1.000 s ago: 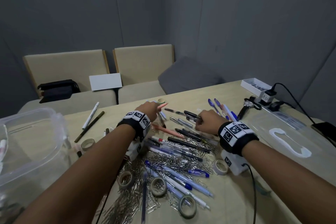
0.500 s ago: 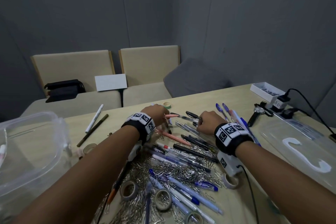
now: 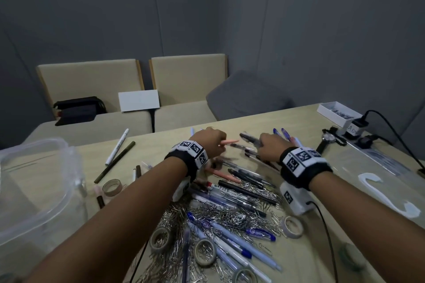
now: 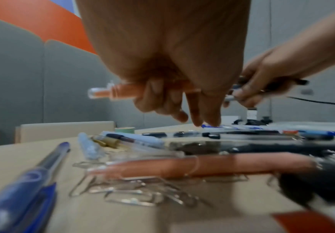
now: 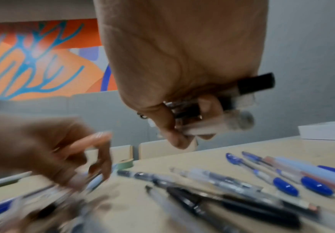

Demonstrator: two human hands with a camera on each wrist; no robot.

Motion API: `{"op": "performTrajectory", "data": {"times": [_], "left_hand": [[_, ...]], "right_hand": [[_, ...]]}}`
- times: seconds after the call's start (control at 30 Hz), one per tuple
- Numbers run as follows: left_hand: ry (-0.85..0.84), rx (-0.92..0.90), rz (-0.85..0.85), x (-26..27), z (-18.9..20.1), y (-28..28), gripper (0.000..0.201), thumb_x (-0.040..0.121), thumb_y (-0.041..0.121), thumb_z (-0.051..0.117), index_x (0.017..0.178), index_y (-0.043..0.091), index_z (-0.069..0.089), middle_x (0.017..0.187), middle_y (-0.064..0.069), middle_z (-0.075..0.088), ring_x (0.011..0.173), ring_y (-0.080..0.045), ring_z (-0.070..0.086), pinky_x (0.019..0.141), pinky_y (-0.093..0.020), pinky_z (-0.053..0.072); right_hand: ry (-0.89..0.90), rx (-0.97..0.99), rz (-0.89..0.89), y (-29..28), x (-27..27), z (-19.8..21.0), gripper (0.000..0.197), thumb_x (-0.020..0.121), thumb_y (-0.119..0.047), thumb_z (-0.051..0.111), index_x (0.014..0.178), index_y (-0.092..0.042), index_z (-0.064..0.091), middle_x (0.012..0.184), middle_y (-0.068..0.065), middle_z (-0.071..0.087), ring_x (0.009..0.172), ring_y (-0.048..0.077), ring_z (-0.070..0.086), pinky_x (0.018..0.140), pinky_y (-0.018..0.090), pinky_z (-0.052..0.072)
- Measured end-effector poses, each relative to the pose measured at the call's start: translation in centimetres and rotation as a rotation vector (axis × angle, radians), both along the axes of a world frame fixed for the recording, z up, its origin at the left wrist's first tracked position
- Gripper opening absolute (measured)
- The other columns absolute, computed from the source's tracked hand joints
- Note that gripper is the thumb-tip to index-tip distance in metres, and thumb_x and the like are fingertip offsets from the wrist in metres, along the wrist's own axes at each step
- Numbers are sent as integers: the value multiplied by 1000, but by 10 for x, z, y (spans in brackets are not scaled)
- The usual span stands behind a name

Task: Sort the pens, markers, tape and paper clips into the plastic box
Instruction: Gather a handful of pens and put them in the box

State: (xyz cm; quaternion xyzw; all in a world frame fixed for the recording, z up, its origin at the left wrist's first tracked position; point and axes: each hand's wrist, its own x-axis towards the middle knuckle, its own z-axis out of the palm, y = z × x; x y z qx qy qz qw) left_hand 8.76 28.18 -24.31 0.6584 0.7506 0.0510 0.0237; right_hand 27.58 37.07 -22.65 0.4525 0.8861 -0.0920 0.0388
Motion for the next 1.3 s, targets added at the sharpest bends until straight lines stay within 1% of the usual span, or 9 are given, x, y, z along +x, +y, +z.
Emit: {"op": "performTrajectory", "data": {"times": [0.13, 0.3, 0.47, 0.63, 0.73, 0.9, 0.97, 1.13, 1.3], "left_hand": [[-37, -124, -190, 18, 0, 0, 22, 86, 30, 65, 104, 17, 67, 97, -7, 64, 86, -24, 61, 72, -29, 45], [45, -212, -216, 26, -11, 0, 10, 82, 14, 62, 91, 12, 60, 96, -9, 64, 85, -29, 63, 77, -39, 53], [80, -172, -172, 12, 15, 3, 20, 92, 14, 50, 112, 12, 56, 99, -12, 66, 94, -29, 61, 72, -35, 46], [91, -114, 6, 1, 77, -14, 25, 96, 16, 46, 109, 4, 63, 100, -14, 66, 92, -30, 61, 70, -29, 39], [-181, -91, 117, -6, 124, -54, 26, 95, 10, 42, 107, -4, 60, 80, -14, 66, 64, -22, 64, 52, -22, 42], [-880, 56, 316, -28, 189, -158, 18, 94, -6, 32, 104, 8, 36, 78, -19, 59, 57, -37, 67, 46, -30, 50], [-942, 118, 357, -42, 207, -203, 24, 92, -11, 36, 108, 7, 37, 89, -22, 59, 62, -42, 68, 49, -39, 54], [-1042, 229, 621, -82, 222, -317, 16, 94, -7, 37, 105, 4, 41, 113, -32, 55, 85, -49, 66, 67, -51, 57], [-1178, 284, 913, -107, 213, -417, 13, 93, -1, 32, 91, 5, 43, 76, -17, 64, 103, -42, 65, 81, -43, 56]], "right_hand": [[99, -46, -81, 26, 10, 8, 23, 95, -30, 44, 99, -10, 52, 102, 15, 62, 90, 29, 56, 72, 32, 41], [23, 10, -7, 25, 23, -3, 47, 76, -65, 60, 84, -20, 67, 81, -1, 64, 83, 19, 60, 85, 35, 48], [-90, -18, 88, 6, 21, -21, 26, 77, -40, 68, 68, -22, 52, 74, 2, 59, 71, 20, 61, 69, 32, 51], [-166, 17, 120, -9, 15, -15, 18, 86, -31, 57, 86, -13, 52, 86, 7, 57, 77, 24, 59, 63, 29, 47], [-149, 41, 156, -23, 2, 10, 18, 95, -31, 46, 99, -14, 50, 110, 13, 61, 99, 28, 59, 83, 34, 45], [120, 12, 261, -72, -40, 92, 12, 92, -14, 56, 85, -6, 62, 93, 14, 66, 78, 27, 56, 65, 32, 43], [288, -79, 318, -104, -59, 120, 18, 94, -8, 53, 78, -3, 61, 77, 10, 61, 66, 21, 51, 57, 29, 36], [663, -547, 446, -200, -114, 156, 11, 103, -16, 38, 107, -8, 45, 75, 8, 52, 64, 25, 61, 57, 34, 51], [702, -964, 471, -297, -168, 164, 23, 100, 1, 33, 83, -11, 42, 63, 4, 43, 45, 11, 41, 39, 18, 41]]}}
